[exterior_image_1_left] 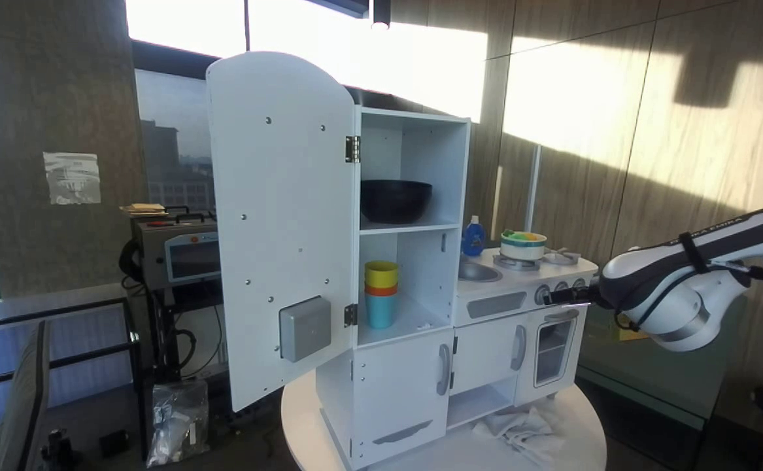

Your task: Turn the dial on the mini stove

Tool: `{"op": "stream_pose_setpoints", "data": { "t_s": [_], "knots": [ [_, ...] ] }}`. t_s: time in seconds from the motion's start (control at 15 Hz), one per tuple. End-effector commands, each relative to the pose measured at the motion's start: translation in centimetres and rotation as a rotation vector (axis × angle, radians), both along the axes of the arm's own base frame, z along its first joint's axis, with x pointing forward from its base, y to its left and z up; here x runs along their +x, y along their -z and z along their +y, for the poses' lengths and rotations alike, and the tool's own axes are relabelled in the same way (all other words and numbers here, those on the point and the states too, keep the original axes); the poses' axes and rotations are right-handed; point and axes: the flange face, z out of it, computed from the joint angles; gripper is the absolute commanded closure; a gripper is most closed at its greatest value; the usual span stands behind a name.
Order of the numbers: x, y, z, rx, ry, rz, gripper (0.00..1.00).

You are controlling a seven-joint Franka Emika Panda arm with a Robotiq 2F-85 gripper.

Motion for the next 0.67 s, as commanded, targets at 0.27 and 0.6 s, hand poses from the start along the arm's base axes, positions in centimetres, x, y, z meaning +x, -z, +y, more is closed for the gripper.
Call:
{"op": "stream_pose_setpoints", "data": {
  "t_s": [0.27, 0.6],
  "knots": [
    [2.6, 2.8, 0.3, -0.152, -0.060, -0.162, 0.00],
    [5.0, 4.2, -1.1, -0.193, -0.022, -0.176, 0.00]
  ]
}}
